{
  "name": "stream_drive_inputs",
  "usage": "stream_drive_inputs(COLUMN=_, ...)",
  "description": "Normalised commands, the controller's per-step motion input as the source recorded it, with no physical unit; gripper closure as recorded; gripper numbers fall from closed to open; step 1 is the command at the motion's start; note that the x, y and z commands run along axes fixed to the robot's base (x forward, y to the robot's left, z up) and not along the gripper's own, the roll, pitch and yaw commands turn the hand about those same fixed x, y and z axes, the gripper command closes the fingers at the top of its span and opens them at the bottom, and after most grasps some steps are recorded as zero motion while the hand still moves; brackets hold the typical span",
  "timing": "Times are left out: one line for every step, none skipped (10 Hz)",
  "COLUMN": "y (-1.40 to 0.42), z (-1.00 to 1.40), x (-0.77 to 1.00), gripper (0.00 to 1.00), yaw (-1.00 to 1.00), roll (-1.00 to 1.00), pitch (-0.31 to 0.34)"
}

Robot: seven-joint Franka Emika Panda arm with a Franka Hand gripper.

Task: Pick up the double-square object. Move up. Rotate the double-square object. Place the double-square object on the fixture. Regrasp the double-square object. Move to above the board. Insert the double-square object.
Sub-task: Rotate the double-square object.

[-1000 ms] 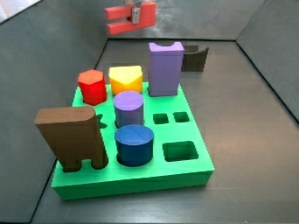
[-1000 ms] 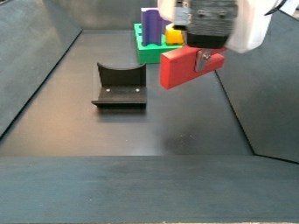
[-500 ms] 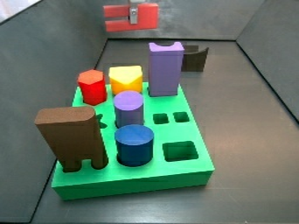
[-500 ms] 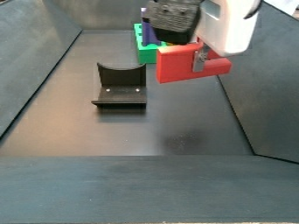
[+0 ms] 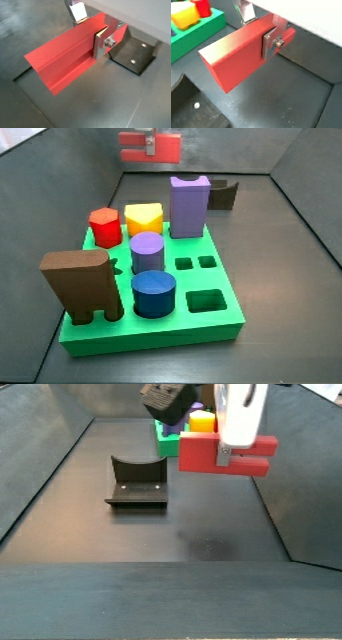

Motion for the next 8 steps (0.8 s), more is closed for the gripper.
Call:
stream_drive_inputs(y=0.02, z=-0.02, x=0.03, gripper=1.0, yaw=-1.0, roll=-0.01, pitch=-0.006)
stream_drive_inputs(y=0.02, z=-0.02, x=0.03, gripper=1.0, yaw=-1.0, roll=-0.01, pitch=-0.006)
stream_drive_inputs(y=0.02, z=-0.02, x=0.03, gripper=1.0, yaw=-1.0, roll=-0.01, pitch=-0.006)
stream_drive_inputs(y=0.02, z=-0.02, x=0.03, gripper=1.0, yaw=-1.0, roll=-0.01, pitch=-0.006)
stream_drive_inputs(y=0.02, z=-0.02, x=0.03, gripper=1.0, yaw=-1.0, roll=-0.01, pitch=-0.007)
stream_drive_inputs(y=0.02, z=-0.02, x=0.03, gripper=1.0, yaw=-1.0, roll=-0.01, pitch=-0.007)
stream_drive_inputs(y=0.02, z=-0.02, x=0.03, gripper=1.0, yaw=-1.0, roll=-0.01, pitch=-0.008)
stream_drive_inputs(y=0.02, z=-0.02, x=0.03, gripper=1.0, yaw=-1.0, roll=-0.02, pitch=-0.008)
